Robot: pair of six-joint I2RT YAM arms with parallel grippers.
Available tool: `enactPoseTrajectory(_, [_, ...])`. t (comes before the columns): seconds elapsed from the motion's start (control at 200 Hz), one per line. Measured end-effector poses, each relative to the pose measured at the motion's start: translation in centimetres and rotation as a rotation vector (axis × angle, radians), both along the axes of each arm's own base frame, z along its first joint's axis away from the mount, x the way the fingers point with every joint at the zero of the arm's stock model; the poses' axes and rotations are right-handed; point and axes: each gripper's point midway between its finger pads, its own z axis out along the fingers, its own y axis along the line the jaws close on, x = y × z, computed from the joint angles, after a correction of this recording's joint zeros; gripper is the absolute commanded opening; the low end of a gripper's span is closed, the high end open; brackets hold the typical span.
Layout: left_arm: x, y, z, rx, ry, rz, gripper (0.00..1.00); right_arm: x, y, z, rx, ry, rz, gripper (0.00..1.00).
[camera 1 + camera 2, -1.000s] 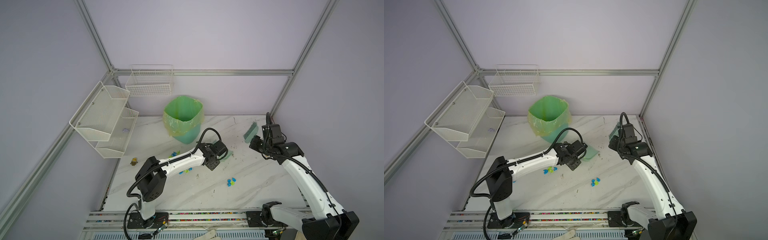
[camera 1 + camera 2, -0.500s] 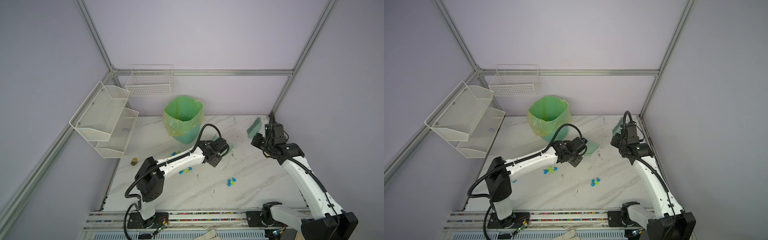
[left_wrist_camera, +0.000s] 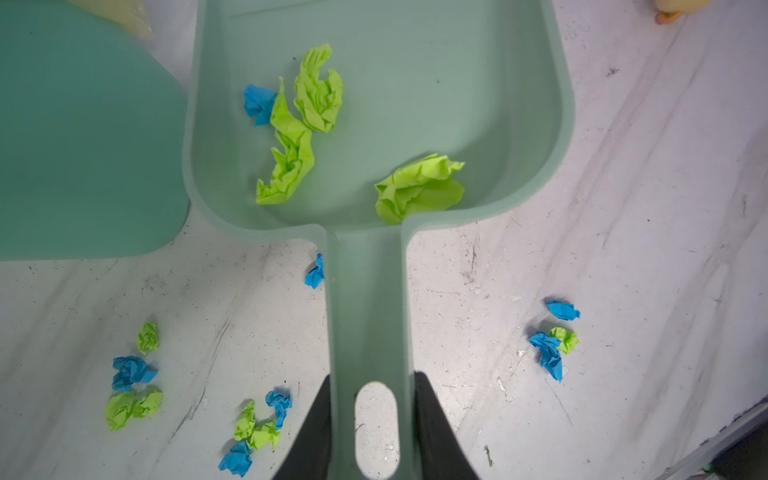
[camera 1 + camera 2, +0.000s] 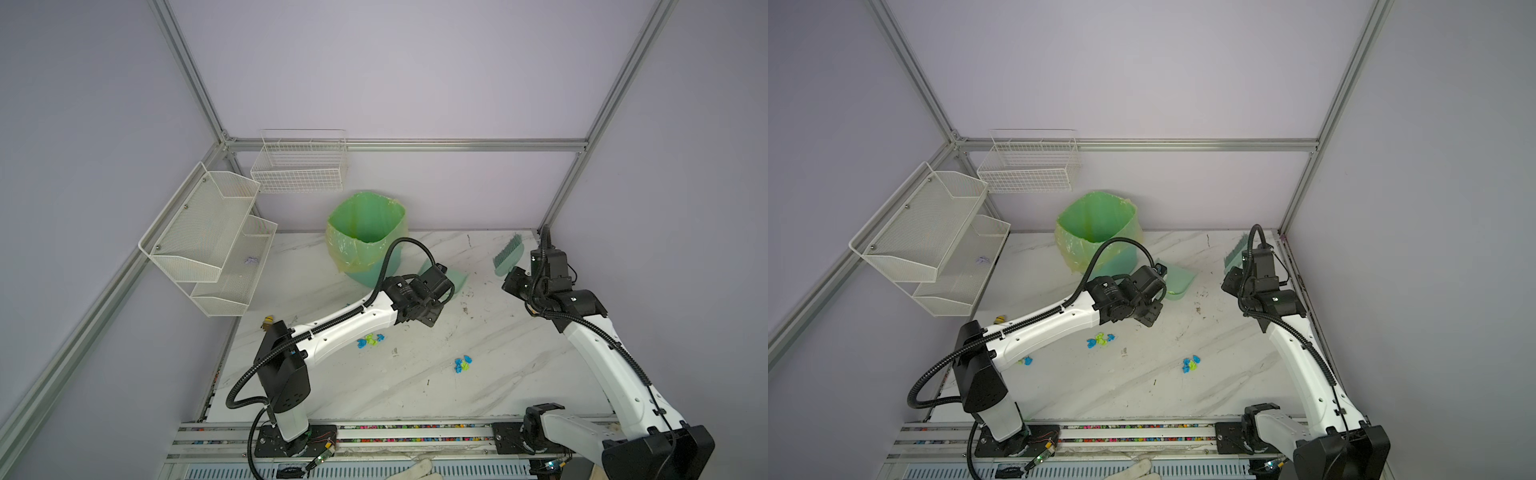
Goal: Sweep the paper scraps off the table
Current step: 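Carry the scrap-filled dustpan toward the green bin with the left gripper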
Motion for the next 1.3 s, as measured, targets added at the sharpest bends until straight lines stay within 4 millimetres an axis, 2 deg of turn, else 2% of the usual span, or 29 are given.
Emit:
enactPoseTrajectory(0.175, [-0.1, 0.1, 1.7, -0.034, -0.023, 0.000, 0.00, 0.2, 0.3, -0.6, 0.022, -0.006, 0.004, 0.00])
enactPoseTrajectory(0.31, [0.0, 0.0, 3.9, -0.074, -0.053, -0.001, 0.00, 0.3, 0.5, -1.3, 0.040, -0.005, 0.005, 0.00])
enactPoseTrajectory(0.53, [-0.2, 0.4, 6.7, -0.132, -0.096, 0.001, 0.00, 0.7, 0.6, -1.1, 0.058, -0.028, -0.001, 0.00])
enactPoseTrajectory(0.92, [0.5, 0.9, 7.6, -0.151, -0.113, 0.021, 0.00, 1.0, 0.7, -1.6, 0.062, -0.029, 0.000, 0.00])
enactPoseTrajectory(1.14, [2.1, 2.1, 8.7, -0.174, -0.135, 0.065, 0.00, 1.0, 0.7, -1.6, 0.056, -0.031, 0.004, 0.00])
enactPoseTrajectory(1.3, [3.4, 3.2, 10.3, -0.206, -0.165, 0.104, 0.00, 0.9, 0.8, -2.2, 0.059, -0.027, 0.009, 0.00])
